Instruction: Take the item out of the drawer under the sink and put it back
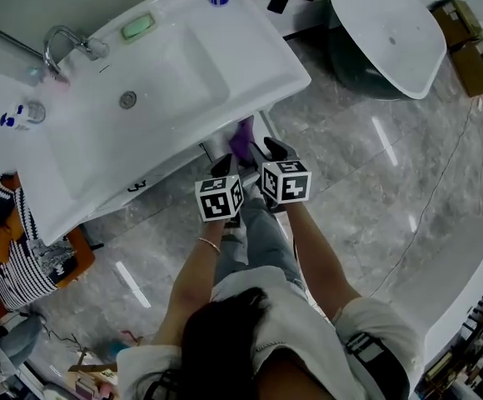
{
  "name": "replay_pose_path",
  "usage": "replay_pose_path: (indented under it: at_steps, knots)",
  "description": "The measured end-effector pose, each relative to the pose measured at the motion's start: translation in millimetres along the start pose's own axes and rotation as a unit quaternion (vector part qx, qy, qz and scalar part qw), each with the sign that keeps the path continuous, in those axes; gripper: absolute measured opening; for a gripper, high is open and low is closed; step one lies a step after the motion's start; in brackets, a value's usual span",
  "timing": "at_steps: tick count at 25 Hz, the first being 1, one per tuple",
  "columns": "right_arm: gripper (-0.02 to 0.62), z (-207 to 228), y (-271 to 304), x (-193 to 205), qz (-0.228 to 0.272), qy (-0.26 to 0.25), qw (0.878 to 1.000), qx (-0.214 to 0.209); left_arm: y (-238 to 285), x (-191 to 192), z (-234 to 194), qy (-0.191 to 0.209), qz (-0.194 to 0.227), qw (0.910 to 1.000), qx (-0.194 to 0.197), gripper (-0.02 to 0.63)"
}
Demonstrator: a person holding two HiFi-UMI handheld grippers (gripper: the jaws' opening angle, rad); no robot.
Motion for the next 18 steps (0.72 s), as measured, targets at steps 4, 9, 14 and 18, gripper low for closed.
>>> replay_pose_path:
  at_steps: [4, 9, 14, 18]
  knots:
    - [0.093, -22.5, -33.5, -10.1, 0.039, -0.001, 0.999, -0.007, -32.2, -19.7, 9.3, 0.024, 0.030, 0.9992, 0.010, 0.003]
    - [0.035, -58.4, -66.9, -13.1, 0.092, -0.017, 0.996, -0.014, -71.9, -36.4, 11.8, 0.051, 0.071, 0.9961, 0.015, 0.003]
    - [0.017, -93.8, -101.5, -16.7, 0.141, -0.076, 0.987, -0.004, -107.7, -48.8, 15.7, 0.071, 0.107, 0.9915, 0.019, 0.003]
    - [0.015, -115.5, -119.8, -14.9, 0.165, -0.079, 0.983, -0.013, -131.4, -58.0, 16.5, 0.080, 0.142, 0.9864, 0.023, 0.003]
Point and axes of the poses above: the fingertips, and each gripper's own axes: y forward along the fingers, z to its right, x out of its underside, the point moved 2 cm from there along -y, backward along the fingers, and after that the axes turned 12 degrees about y, right-handed, at the moved point
